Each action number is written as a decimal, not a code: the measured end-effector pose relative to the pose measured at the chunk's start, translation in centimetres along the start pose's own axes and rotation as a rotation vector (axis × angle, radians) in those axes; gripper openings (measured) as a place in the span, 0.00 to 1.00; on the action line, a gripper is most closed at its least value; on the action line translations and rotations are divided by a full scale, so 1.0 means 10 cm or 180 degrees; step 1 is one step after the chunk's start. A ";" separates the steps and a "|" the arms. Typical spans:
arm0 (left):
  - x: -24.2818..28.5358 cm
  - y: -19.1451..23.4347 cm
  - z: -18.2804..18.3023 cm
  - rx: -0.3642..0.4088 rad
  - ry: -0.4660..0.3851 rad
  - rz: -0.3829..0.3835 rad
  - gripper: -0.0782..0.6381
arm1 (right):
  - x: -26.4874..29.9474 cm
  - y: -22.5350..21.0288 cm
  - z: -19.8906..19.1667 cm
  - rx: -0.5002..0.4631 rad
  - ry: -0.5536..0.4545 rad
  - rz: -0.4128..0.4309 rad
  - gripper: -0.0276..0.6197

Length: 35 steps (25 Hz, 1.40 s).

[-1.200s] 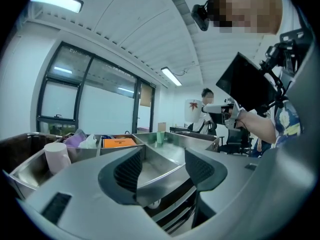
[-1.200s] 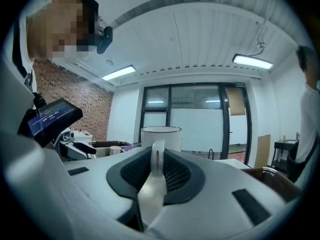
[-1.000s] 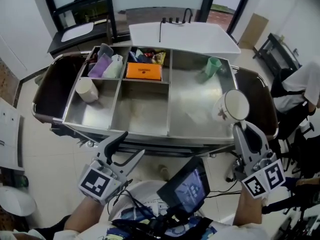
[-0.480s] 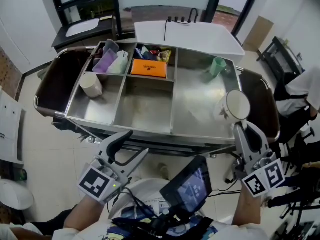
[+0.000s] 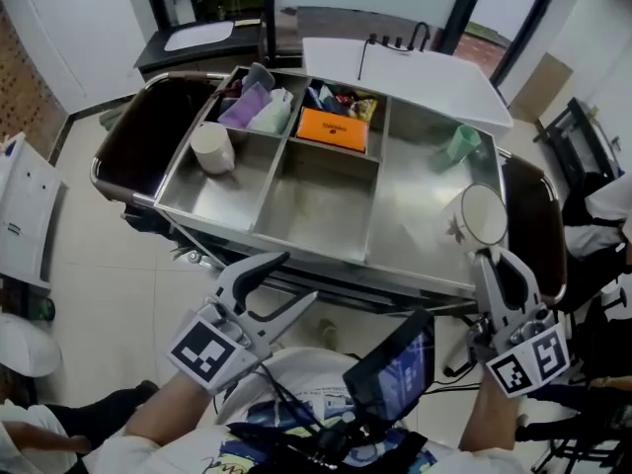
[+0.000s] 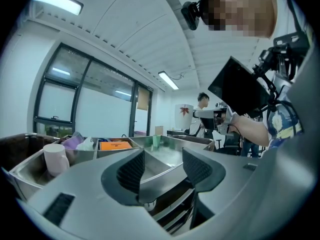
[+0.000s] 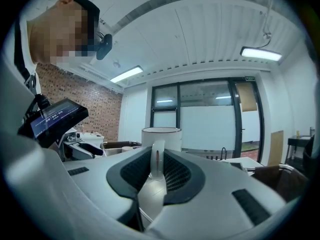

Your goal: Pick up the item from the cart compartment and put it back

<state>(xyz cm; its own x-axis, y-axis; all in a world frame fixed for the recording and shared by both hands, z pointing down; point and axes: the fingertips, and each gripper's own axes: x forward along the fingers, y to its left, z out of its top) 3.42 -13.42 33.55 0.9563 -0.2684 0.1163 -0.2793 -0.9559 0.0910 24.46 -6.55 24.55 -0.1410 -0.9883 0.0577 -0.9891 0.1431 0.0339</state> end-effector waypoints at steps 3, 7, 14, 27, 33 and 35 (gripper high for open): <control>-0.15 0.09 -0.02 -0.0008 -0.0030 0.0120 0.45 | 0.31 0.25 0.02 0.0018 -0.0022 0.0307 0.15; -0.43 0.24 -0.04 -0.0035 -0.0060 0.0329 0.45 | 0.85 0.71 0.05 0.0030 -0.0040 0.0831 0.15; -1.06 0.50 -0.11 -0.0058 -0.0093 0.0712 0.45 | 1.84 1.61 -0.09 0.0013 0.0084 0.1571 0.15; -1.94 0.79 -0.35 -0.0185 -0.0043 0.1055 0.45 | 3.31 2.86 -0.89 -0.0224 0.1016 0.2148 0.15; -2.11 0.84 -0.39 -0.0207 -0.0032 0.1033 0.45 | 3.61 3.14 -1.23 -0.0326 0.1436 0.2248 0.15; -2.14 0.87 -0.39 -0.0199 -0.0042 0.1027 0.45 | 3.67 3.18 -1.35 -0.0340 0.1553 0.2239 0.15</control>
<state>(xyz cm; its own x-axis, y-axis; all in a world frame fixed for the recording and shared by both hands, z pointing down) -19.82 -15.51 35.68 0.8185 -0.5581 0.1364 -0.5725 -0.8122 0.1123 -11.57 -37.58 41.18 -0.6614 -0.5387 0.5219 -0.6660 0.7418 -0.0784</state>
